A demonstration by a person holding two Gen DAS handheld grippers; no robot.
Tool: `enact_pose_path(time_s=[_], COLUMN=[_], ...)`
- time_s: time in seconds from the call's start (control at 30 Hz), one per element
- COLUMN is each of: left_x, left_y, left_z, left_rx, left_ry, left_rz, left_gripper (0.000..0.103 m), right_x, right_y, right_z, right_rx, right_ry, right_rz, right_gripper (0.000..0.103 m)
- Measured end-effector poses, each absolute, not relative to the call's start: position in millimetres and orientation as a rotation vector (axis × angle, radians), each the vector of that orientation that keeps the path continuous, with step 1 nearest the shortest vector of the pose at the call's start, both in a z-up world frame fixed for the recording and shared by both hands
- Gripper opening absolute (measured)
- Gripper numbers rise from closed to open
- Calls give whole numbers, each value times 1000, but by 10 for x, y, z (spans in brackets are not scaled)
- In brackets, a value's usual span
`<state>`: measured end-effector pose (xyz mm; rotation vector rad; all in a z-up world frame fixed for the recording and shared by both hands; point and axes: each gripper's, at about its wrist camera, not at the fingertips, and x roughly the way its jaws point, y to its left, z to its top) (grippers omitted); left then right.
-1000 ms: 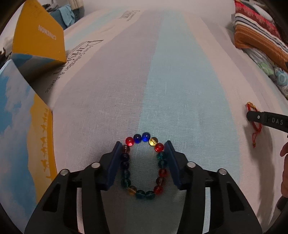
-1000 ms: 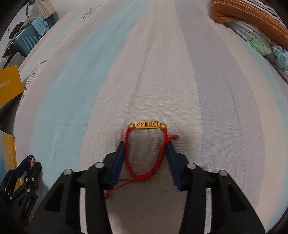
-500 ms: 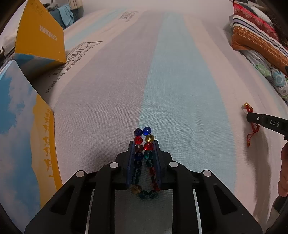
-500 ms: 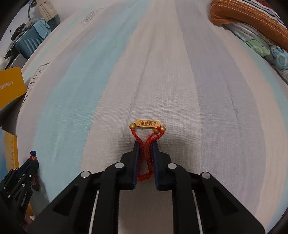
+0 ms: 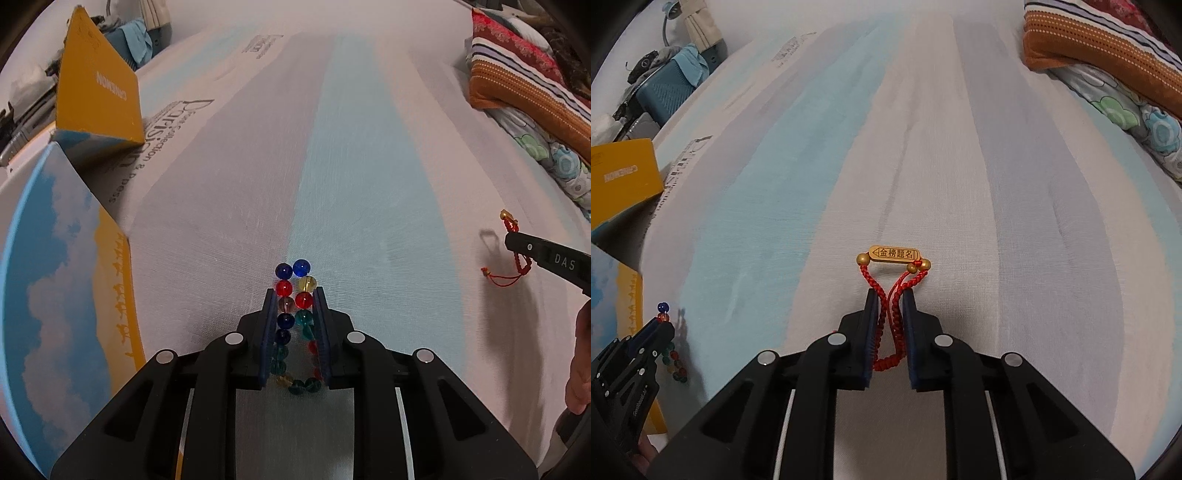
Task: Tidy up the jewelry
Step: 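Lift and carry both held bracelets over the white box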
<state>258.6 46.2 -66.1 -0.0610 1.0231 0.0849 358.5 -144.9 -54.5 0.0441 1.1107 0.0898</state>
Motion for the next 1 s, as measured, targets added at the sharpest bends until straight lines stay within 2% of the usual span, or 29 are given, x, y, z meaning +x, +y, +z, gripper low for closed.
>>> enact_pose_path(time_s=[0.13, 0.4, 0.5, 0.53, 0.57, 0.73, 0.8, 0.87, 1.0], left_x=[2549, 2548, 2570, 2577, 2587, 2644, 2655, 2675, 2693], left_y=[438, 443, 436, 444, 450, 504, 517, 543, 551], left_z=[-577, -553, -635, -654, -682, -827, -864, -910, -991], left_rx=[-50, -27, -10, -13, -15, -26, -26, -46, -43], left_ry=[1012, 1020, 1026, 1030, 1031, 1050, 1050, 1063, 1074], left_rz=[80, 110, 151, 157, 162, 188, 196, 191, 189], left_gripper=[8, 10, 27, 36, 39, 46, 52, 63, 66], right_x=[3519, 3399, 3381, 3380, 3383, 3395, 3404, 3413, 3427], right_y=[-1428, -1450, -1450, -1450, -1450, -1457, -1450, -1458, -1454], right_z=[-467, -318, -312, -314, -320, -356, -380, -408, -443], right_rx=[36, 36, 38, 37, 34, 26, 28, 29, 30], right_ry=[1094, 1068, 1067, 1067, 1068, 1073, 1076, 1080, 1086], right_rz=[93, 102, 104, 104, 105, 107, 105, 104, 103], right_gripper=[13, 13, 13, 13, 13, 13, 13, 13, 13])
